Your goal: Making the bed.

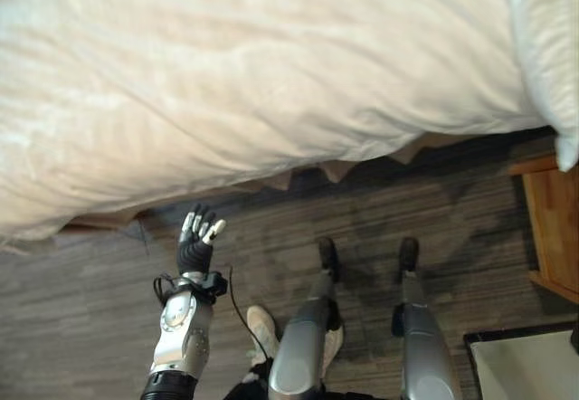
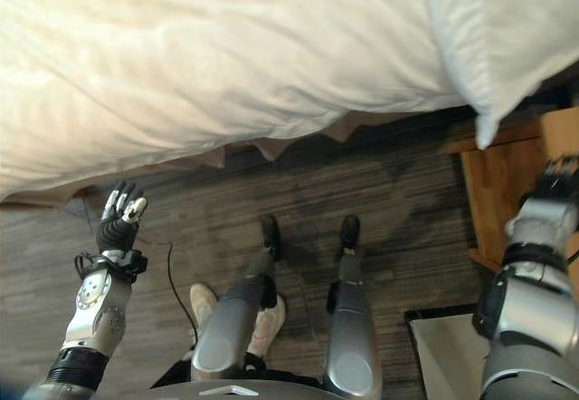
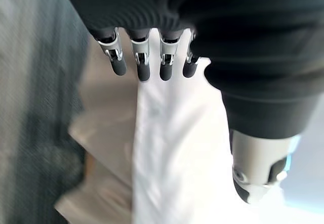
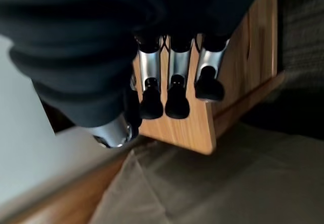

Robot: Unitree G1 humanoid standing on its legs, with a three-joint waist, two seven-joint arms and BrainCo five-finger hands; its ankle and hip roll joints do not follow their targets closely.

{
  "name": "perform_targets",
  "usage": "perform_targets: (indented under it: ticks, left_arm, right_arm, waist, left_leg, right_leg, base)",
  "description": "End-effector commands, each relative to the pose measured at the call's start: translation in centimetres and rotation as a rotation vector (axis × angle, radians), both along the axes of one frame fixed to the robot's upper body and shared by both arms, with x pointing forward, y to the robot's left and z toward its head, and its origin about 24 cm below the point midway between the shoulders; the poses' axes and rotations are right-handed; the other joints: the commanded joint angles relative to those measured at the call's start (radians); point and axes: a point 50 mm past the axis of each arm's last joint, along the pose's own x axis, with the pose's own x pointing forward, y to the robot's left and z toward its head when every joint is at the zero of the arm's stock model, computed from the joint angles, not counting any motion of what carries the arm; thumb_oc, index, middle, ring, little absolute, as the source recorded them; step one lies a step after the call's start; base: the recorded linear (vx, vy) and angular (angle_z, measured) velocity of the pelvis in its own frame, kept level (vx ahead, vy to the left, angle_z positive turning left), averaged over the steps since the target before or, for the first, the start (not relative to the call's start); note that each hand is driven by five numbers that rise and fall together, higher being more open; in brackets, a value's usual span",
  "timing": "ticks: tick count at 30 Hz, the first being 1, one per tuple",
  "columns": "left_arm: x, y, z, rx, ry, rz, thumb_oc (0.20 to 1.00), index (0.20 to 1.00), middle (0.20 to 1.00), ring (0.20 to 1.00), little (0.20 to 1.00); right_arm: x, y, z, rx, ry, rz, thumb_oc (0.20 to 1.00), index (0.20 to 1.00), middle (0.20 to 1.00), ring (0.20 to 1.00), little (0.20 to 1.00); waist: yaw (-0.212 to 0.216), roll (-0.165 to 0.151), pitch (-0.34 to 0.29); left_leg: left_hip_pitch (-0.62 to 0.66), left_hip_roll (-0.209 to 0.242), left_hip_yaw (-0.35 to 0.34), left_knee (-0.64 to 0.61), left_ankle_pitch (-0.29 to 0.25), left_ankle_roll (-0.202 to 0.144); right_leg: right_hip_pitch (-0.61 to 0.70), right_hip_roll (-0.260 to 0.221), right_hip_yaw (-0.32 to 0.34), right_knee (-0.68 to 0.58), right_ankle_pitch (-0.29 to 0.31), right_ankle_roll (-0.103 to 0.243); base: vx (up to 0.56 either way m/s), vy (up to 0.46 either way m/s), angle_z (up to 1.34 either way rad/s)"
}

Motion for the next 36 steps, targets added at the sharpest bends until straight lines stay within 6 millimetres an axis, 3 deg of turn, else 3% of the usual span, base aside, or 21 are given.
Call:
perform_targets:
  ticks: [1,2,3,4,5,7,10,11,14,21,25,28,30,32,36]
  left_arm:
    - [-1.6,1.1,-1.0,0.010,0.043,0.068,1.000,1.000,1.000,1.000,1.000]
    - [-2.2,2.8,-0.7,0.077,0.055,0.147,1.000,1.000,1.000,1.000,1.000]
    - [-2.6,3.5,-0.4,0.120,0.059,0.171,1.000,1.000,1.000,1.000,1.000]
    - [-4.3,4.9,0.1,0.152,0.060,0.235,1.000,1.000,1.000,1.000,1.000]
    - [-4.4,4.8,0.1,0.153,0.062,0.234,1.000,1.000,1.000,1.000,1.000]
    - [-6.6,6.1,1.5,0.232,0.034,0.305,1.000,1.000,1.000,1.000,1.000]
    - [-7.8,6.4,3.2,0.359,0.006,0.292,1.000,1.000,1.000,1.000,1.000]
    - [-7.9,6.4,3.3,0.364,0.009,0.291,1.000,1.000,1.000,1.000,1.000]
    - [-8.1,5.9,5.3,0.427,-0.054,0.252,1.000,1.000,1.000,1.000,1.000]
    - [-7.0,4.1,8.1,0.538,-0.171,0.135,1.000,1.000,1.000,1.000,1.000]
    - [-5.0,1.2,8.2,0.569,-0.202,-0.044,1.000,1.000,1.000,1.000,1.000]
    - [-3.9,-0.8,6.4,0.550,-0.149,-0.175,1.000,1.000,1.000,1.000,1.000]
    - [-3.4,-1.8,4.9,0.550,-0.101,-0.221,1.000,1.000,1.000,1.000,1.000]
    - [-3.1,-2.3,3.9,0.575,-0.057,-0.232,1.000,1.000,1.000,1.000,1.000]
    - [-3.3,-2.4,3.3,0.595,-0.030,-0.237,1.000,1.000,1.000,1.000,1.000]
  right_arm:
    - [-3.3,-1.7,-1.2,-0.203,0.289,0.009,0.580,0.580,0.580,0.580,0.580]
    - [-5.4,-1.6,-4.0,-0.357,0.662,0.117,1.000,1.000,1.000,1.000,1.000]
    - [-5.9,-1.4,-4.5,-0.440,0.784,0.160,1.000,1.000,1.000,1.000,1.000]
    - [-6.4,-0.5,-4.4,-0.716,0.984,0.262,1.000,1.000,1.000,1.000,1.000]
    - [-6.4,-0.5,-4.5,-0.715,0.988,0.263,1.000,1.000,1.000,1.000,1.000]
    - [-5.8,2.0,-0.5,-1.155,1.004,0.209,1.000,1.000,1.000,1.000,1.000]
    - [-5.6,4.8,1.8,-1.220,0.788,0.161,1.000,1.000,1.000,1.000,1.000]
    - [-5.8,4.9,1.6,-1.216,0.792,0.166,1.000,1.000,1.000,1.000,1.000]
    - [-4.9,9.0,3.9,-1.303,0.550,0.252,1.000,1.000,1.000,1.000,1.000]
    - [-4.0,15.3,6.5,-1.400,0.211,0.459,1.000,1.000,1.000,1.000,1.000]
    - [-2.8,20.3,5.5,-1.414,0.071,0.720,1.000,1.000,1.000,1.000,1.000]
    - [-1.9,23.5,3.7,-1.391,0.031,0.885,1.000,1.000,1.000,1.000,1.000]
    - [-1.2,25.1,1.4,-1.338,0.069,0.984,1.000,1.000,1.000,1.000,1.000]
    - [-1.1,25.9,-0.3,-1.340,0.143,1.012,1.000,1.000,1.000,1.000,1.000]
    - [-1.7,25.3,-1.4,-1.348,0.222,0.997,1.000,1.000,1.000,1.000,1.000]
  waist:
    - [0.017,-0.034,-0.121]
    - [0.012,-0.058,-0.137]
    - [0.011,-0.067,-0.146]
    - [0.005,-0.084,-0.166]
    - [0.005,-0.085,-0.169]
    - [-0.009,-0.101,-0.206]
    - [-0.014,-0.110,-0.242]
    - [-0.013,-0.114,-0.243]
    - [-0.014,-0.127,-0.264]
    - [-0.018,-0.158,-0.304]
    - [-0.024,-0.178,-0.329]
    - [-0.025,-0.183,-0.338]
    - [-0.024,-0.185,-0.341]
    - [-0.021,-0.187,-0.342]
    - [-0.020,-0.188,-0.343]
  left_leg:
    - [0.033,0.061,0.002,0.011,-0.049,-0.101]
    - [0.071,0.062,-0.008,0.011,-0.053,-0.097]
    - [0.083,0.060,-0.012,0.011,-0.054,-0.094]
    - [0.112,0.064,-0.021,0.011,-0.059,-0.087]
    - [0.108,0.064,-0.022,0.011,-0.054,-0.087]
    - [0.145,0.068,-0.023,0.011,-0.071,-0.079]
    - [0.168,0.076,-0.026,0.011,-0.073,-0.078]
    - [0.171,0.076,-0.026,0.011,-0.074,-0.078]
    - [0.196,0.084,-0.023,0.011,-0.085,-0.073]
    - [0.233,0.097,-0.012,0.011,-0.102,-0.063]
    - [0.253,0.106,-0.009,0.011,-0.108,-0.059]
    - [0.268,0.109,-0.010,0.011,-0.112,-0.059]
    - [0.281,0.109,-0.010,0.011,-0.115,-0.058]
    - [0.289,0.108,-0.012,0.011,-0.117,-0.058]
    - [0.294,0.106,-0.016,0.011,-0.120,-0.059]
  right_leg:
    - [0.068,-0.069,-0.045,0.012,-0.167,0.078]
    - [0.112,-0.066,-0.056,0.012,-0.172,0.074]
    - [0.131,-0.064,-0.059,0.012,-0.174,0.072]
    - [0.166,-0.060,-0.060,0.012,-0.182,0.069]
    - [0.163,-0.059,-0.061,0.012,-0.177,0.068]
    - [0.203,-0.056,-0.059,0.012,-0.191,0.065]
    - [0.230,-0.047,-0.058,0.012,-0.200,0.054]
    - [0.233,-0.047,-0.059,0.012,-0.202,0.054]
    - [0.253,-0.035,-0.048,0.012,-0.211,0.043]
    - [0.265,-0.017,-0.022,0.012,-0.207,0.039]
    - [0.285,-0.006,-0.012,0.013,-0.207,0.034]
    - [0.307,-0.004,-0.015,0.013,-0.214,0.028]
    - [0.322,-0.005,-0.018,0.013,-0.218,0.025]
    - [0.336,-0.006,-0.026,0.014,-0.222,0.025]
    - [0.350,-0.012,-0.040,0.014,-0.226,0.027]
  base:
    - [0.09,-0.057,0.10]
    - [0.03,-0.059,0.06]
    - [0.10,-0.081,0.10]
    - [0.05,-0.036,0.13]
    - [0.13,-0.040,0.16]
    - [0.15,-0.041,0.04]
    - [0.07,-0.044,0.07]
    - [0.04,-0.020,0.07]
    - [0.04,-0.013,0.05]
    - [0.03,-0.012,-0.08]
    - [0.04,-0.014,-0.16]
    - [0.04,0.011,-0.03]
    - [0.04,0.023,0.00]
    - [0.03,0.027,0.02]
    - [0.02,0.030,0.06]
